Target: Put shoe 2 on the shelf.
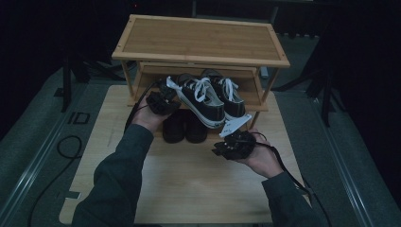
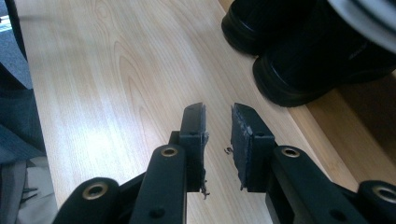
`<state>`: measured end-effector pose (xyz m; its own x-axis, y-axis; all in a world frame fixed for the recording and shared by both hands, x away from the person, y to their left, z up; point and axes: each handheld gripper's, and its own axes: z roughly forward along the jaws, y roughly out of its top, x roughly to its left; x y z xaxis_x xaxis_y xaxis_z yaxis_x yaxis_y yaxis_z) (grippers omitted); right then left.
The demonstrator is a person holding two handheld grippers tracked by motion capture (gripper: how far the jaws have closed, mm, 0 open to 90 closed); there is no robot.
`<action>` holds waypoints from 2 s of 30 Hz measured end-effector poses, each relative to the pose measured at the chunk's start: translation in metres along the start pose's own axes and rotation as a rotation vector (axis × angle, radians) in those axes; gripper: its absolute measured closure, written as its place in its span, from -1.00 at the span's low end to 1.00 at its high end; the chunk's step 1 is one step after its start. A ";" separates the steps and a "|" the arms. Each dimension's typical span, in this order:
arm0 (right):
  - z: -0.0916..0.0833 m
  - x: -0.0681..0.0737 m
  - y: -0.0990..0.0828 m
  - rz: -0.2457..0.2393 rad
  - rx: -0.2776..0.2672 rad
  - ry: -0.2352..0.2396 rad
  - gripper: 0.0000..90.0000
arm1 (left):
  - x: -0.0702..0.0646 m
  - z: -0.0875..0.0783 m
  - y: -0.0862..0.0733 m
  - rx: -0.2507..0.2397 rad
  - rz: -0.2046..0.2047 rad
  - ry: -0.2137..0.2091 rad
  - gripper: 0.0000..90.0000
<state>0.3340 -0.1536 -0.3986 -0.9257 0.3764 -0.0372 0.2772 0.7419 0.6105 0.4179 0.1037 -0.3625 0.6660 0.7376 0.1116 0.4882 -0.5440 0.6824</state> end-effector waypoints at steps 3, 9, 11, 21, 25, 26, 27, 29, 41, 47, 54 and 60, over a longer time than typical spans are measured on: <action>0.002 -0.001 -0.003 0.005 0.002 0.000 0.65 | -0.002 0.002 0.006 0.008 0.006 0.040 1.00; 0.005 -0.002 -0.006 0.011 0.005 0.006 0.65 | -0.001 0.006 0.012 0.040 0.035 0.081 1.00; 0.006 -0.003 -0.007 0.016 0.005 0.004 0.65 | 0.000 0.007 0.012 0.040 0.036 0.092 1.00; -0.008 -0.003 -0.002 0.015 -0.085 -0.051 0.93 | 0.005 0.012 0.014 0.047 0.021 0.138 1.00; -0.015 -0.003 0.004 -0.003 -0.114 -0.068 0.99 | 0.010 0.015 0.014 0.044 0.004 0.147 1.00; -0.015 -0.002 0.006 -0.003 -0.118 -0.068 0.99 | 0.011 0.015 0.014 0.046 -0.002 0.146 1.00; -0.016 -0.002 0.007 -0.006 -0.124 -0.072 0.99 | 0.011 0.015 0.015 0.046 -0.003 0.148 1.00; -0.016 -0.002 0.011 -0.006 -0.141 -0.076 0.99 | 0.012 0.016 0.015 0.048 -0.004 0.150 1.00; -0.022 -0.004 0.026 -0.008 -0.201 -0.106 1.00 | 0.017 0.014 0.010 0.051 -0.020 0.125 1.00; -0.024 -0.007 0.028 -0.008 -0.200 -0.123 1.00 | 0.021 0.011 0.007 0.058 -0.017 0.127 1.00; -0.026 -0.011 0.030 -0.013 -0.181 -0.136 1.00 | 0.027 0.007 0.002 0.066 -0.015 0.137 0.97; -0.026 -0.011 0.031 -0.012 -0.184 -0.129 1.00 | 0.029 0.005 -0.001 0.057 -0.020 0.131 1.00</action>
<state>0.3463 -0.1497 -0.3588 -0.8850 0.4443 -0.1390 0.2034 0.6377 0.7429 0.4394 0.1236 -0.3641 0.5781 0.7925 0.1942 0.5343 -0.5475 0.6440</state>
